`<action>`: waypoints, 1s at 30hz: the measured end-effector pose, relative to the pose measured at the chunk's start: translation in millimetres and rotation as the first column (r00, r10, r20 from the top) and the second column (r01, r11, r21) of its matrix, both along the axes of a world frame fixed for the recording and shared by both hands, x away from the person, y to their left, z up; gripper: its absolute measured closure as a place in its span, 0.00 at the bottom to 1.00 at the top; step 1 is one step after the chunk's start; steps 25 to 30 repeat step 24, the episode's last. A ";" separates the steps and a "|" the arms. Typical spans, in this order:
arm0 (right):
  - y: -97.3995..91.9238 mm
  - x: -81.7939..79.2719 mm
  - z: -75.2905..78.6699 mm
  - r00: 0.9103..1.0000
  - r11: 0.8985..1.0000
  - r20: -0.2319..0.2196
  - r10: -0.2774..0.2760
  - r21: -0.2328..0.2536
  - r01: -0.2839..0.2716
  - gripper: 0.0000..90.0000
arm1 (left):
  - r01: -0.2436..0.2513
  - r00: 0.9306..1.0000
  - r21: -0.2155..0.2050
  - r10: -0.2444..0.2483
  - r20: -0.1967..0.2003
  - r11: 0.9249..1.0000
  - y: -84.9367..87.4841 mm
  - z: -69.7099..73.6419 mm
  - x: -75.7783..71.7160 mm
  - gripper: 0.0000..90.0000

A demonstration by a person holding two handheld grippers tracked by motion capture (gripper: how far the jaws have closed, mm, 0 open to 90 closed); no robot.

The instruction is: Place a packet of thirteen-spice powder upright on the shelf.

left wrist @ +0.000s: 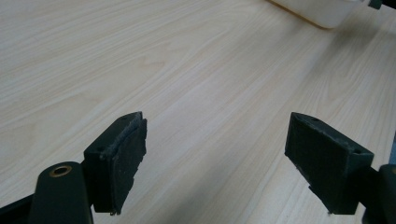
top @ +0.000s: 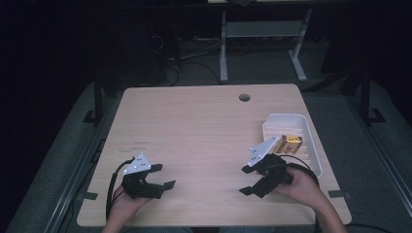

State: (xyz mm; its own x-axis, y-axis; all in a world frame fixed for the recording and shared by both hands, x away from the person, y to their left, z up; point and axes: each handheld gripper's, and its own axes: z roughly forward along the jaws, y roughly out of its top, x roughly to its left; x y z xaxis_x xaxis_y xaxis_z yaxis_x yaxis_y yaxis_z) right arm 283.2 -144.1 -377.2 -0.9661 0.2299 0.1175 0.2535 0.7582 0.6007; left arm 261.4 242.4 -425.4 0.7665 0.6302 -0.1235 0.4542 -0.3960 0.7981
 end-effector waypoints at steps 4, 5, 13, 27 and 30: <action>12.6 1.3 -5.5 1.000 1.000 -0.008 0.016 0.001 -0.016 0.31 | 0.002 1.000 0.003 -0.002 0.004 1.000 -0.6 0.3 -0.5 0.22; 15.8 1.0 -6.6 1.000 1.000 -0.010 0.018 0.000 -0.018 0.32 | 0.002 1.000 0.005 -0.002 0.005 1.000 -0.5 0.4 -0.4 0.22; 35.9 -1.2 -16.4 0.999 0.999 -0.021 0.036 -0.011 -0.036 0.31 | 0.001 1.000 0.002 -0.001 0.011 1.000 -0.5 1.9 -1.2 0.22; 39.3 -3.3 -24.8 0.999 0.999 -0.035 -0.020 0.037 0.022 0.26 | 0.009 1.000 0.005 -0.009 0.014 1.000 -1.9 1.6 -1.2 0.22; 39.3 -3.3 -24.8 0.999 0.999 -0.035 -0.020 0.037 0.022 0.26 | 0.009 1.000 0.005 -0.009 0.014 1.000 -1.9 1.6 -1.2 0.22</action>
